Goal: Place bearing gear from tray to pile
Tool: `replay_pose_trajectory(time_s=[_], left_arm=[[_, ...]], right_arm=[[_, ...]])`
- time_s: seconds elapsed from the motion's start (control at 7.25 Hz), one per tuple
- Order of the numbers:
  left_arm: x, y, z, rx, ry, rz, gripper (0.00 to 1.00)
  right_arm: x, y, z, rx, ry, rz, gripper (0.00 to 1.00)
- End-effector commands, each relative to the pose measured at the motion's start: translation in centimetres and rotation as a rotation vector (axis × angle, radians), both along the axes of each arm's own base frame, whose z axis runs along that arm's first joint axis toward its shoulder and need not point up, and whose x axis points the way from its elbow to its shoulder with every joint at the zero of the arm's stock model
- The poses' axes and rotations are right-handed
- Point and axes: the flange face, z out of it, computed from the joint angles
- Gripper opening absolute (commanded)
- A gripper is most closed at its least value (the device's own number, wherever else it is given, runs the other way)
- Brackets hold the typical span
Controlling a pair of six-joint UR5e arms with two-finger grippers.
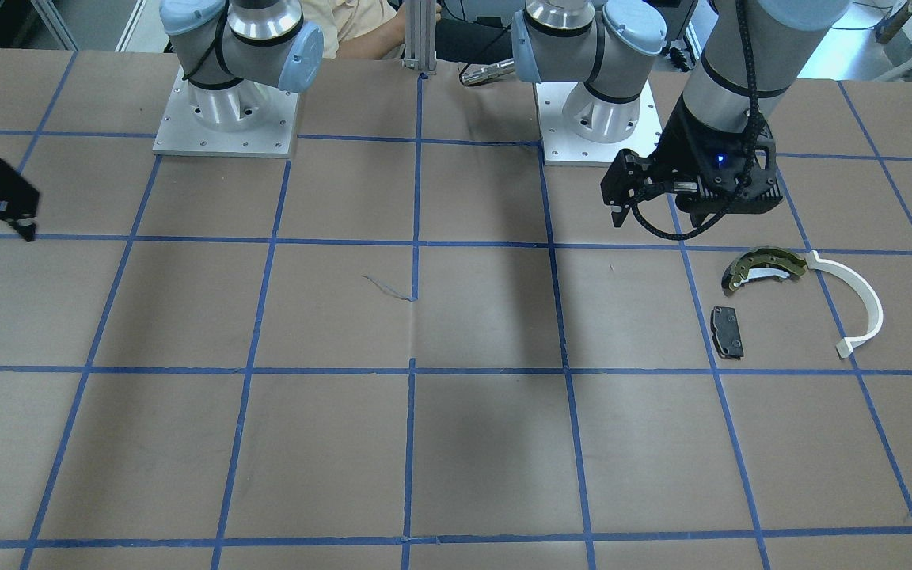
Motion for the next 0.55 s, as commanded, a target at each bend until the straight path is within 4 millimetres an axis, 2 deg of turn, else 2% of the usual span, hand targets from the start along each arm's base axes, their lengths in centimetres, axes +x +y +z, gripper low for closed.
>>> replay_pose_trajectory(time_s=[0.0, 0.14, 0.28, 0.41], left_arm=[[0.0, 0.0, 0.0, 0.001, 0.0, 0.0, 1.0], [-0.1, 0.0, 0.0, 0.001, 0.0, -0.001, 1.0], [0.0, 0.0, 0.0, 0.001, 0.0, 0.0, 1.0], [0.0, 0.0, 0.0, 0.001, 0.0, 0.0, 1.0]], right_arm=[[-17.4, 0.5, -7.4, 0.011, -0.027, 0.094, 1.0], [-25.7, 1.6, -11.7, -0.012, -0.005, 0.096, 1.0], [-31.0, 3.4, -16.1, 0.012, -0.032, 0.116, 1.0], [-34.1, 4.1, -19.2, 0.003, -0.022, 0.139, 0.99]])
